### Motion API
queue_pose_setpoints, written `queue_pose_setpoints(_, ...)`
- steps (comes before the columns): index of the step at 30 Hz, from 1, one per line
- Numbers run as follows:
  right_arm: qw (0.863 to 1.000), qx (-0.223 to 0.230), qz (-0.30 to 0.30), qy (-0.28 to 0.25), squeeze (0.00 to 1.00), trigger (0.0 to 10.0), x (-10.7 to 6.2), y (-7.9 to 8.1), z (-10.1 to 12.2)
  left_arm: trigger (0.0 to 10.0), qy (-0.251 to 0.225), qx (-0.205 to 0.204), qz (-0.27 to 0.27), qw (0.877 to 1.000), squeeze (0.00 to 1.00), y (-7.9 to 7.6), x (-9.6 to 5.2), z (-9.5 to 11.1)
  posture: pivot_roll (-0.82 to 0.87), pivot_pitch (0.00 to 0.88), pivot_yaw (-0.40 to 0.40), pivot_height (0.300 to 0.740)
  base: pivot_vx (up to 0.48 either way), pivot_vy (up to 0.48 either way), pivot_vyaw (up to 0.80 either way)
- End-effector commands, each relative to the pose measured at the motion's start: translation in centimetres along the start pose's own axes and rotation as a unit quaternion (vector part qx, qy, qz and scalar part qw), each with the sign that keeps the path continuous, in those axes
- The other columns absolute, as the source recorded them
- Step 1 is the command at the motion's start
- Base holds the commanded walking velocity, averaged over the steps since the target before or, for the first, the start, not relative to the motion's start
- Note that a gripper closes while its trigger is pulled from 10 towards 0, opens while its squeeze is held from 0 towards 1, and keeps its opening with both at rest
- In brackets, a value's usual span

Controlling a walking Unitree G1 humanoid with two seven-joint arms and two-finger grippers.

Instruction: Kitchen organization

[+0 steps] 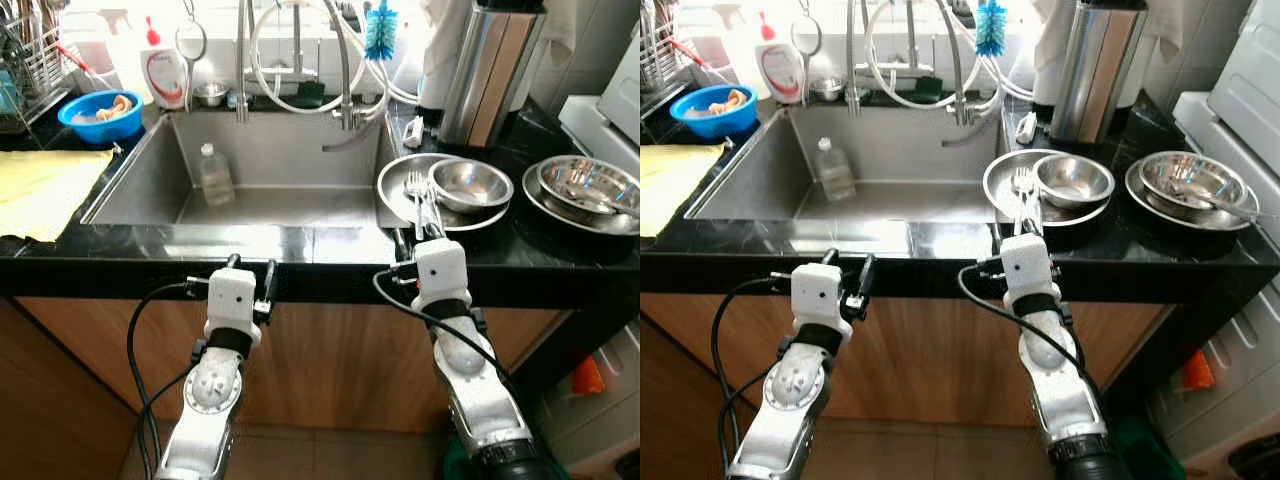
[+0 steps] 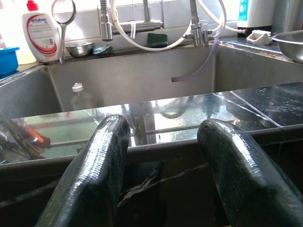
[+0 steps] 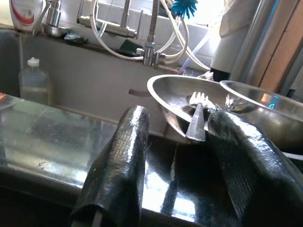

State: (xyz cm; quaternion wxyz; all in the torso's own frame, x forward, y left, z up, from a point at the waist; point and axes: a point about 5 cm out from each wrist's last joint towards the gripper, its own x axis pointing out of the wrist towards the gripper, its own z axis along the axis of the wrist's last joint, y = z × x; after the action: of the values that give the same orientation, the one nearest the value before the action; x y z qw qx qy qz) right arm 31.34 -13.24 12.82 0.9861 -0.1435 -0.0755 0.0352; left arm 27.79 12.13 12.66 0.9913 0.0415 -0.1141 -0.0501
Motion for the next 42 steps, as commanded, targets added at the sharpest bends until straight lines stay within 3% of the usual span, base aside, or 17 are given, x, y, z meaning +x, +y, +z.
queue_pose_setpoints(1, 1.000, -0.002, 0.008, -0.003, 0.00, 10.0, 0.5, 0.3, 0.4, 10.0, 0.004, 0.001, 0.003, 1.000, 0.00, 0.1, 0.1, -0.1, -0.07, 0.000, 0.001, 0.740, 0.000, 0.000, 0.00)
queue_pose_setpoints(14, 1.000, -0.007, 0.019, -0.007, 0.00, 10.0, 1.6, 0.8, 0.7, 10.0, 0.003, 0.002, 0.006, 1.000, 0.00, 0.1, 0.1, -0.1, -0.06, 0.000, -0.004, 0.740, 0.000, 0.000, 0.00)
queue_pose_setpoints(27, 1.000, -0.021, -0.004, 0.016, 0.00, 10.0, 1.7, 0.4, -0.1, 10.0, 0.004, 0.001, 0.004, 1.000, 0.00, 0.1, 0.0, -0.2, -0.06, 0.000, -0.001, 0.740, 0.000, 0.000, 0.00)
queue_pose_setpoints(42, 0.999, -0.004, -0.049, -0.005, 0.00, 10.0, 1.9, -0.3, 0.9, 10.0, 0.002, 0.001, 0.004, 1.000, 0.00, 0.1, -0.1, -0.1, -0.06, 0.000, -0.002, 0.740, 0.000, 0.000, 0.00)
